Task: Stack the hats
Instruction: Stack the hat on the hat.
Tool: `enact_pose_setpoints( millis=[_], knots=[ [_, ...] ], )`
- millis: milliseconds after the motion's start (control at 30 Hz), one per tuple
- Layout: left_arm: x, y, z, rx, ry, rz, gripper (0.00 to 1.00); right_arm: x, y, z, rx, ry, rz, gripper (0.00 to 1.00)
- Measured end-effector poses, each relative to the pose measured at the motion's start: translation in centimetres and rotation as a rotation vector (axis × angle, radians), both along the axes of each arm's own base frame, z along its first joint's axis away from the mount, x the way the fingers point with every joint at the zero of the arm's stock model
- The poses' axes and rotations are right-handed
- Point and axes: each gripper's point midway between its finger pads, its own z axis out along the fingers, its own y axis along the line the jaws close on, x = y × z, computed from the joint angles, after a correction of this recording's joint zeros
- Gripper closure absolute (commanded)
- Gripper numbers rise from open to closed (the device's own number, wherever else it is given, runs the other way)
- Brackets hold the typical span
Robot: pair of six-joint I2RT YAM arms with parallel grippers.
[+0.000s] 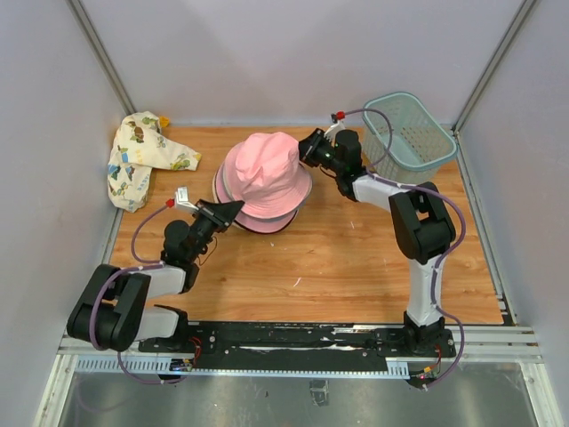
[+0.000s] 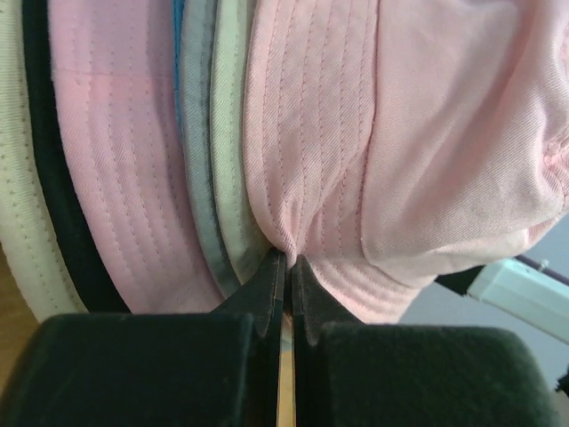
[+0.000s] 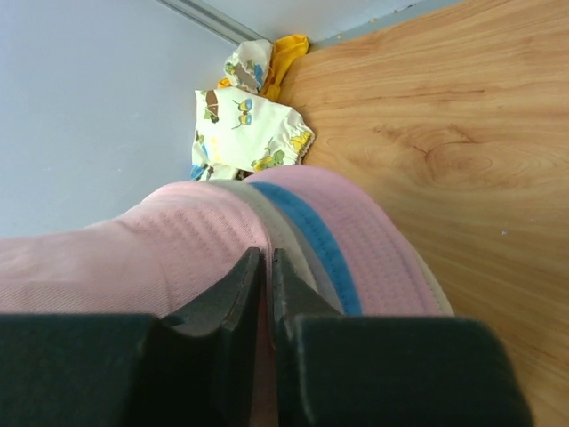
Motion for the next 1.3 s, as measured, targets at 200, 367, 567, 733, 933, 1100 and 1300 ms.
enact_pose_setpoints(
  millis=[200,367,567,733,933,1100,1300],
  knots=[
    [-2.6,-0.8,-0.5,-0.033,0.032,-0.03,0.73,0.9,1.3,-2.1,-0.069,0.048,0.014,0.57],
    [-4.4,-0.1,-2.8,-0.001,0.134,-0.011,0.54,0.0,0.1,-3.4,-0.129,0.083,-0.016,0.4],
    [-5.0,1.5,-1.8,0.024,0.138,0.07,0.5,-1.8,-2.0,-0.3,-0.128,0.043,-0.05,0.36],
    [-4.9,2.3,-1.4,0.052,0.156,0.117,0.49,-3.0,-4.5,2.0,-0.119,0.01,-0.114,0.31],
    [-4.8,3.5,-0.3,0.091,0.146,0.178,0.42,-5.7,-7.5,1.6,-0.129,0.016,-0.174,0.3],
    [-3.9,4.7,2.3,0.12,0.105,0.239,0.38,-8.3,-8.5,1.8,-0.105,0.005,-0.173,0.29],
    [-2.3,7.2,4.7,0.126,0.07,0.325,0.35,-10.6,-8.4,3.0,-0.031,-0.018,-0.145,0.29]
  ],
)
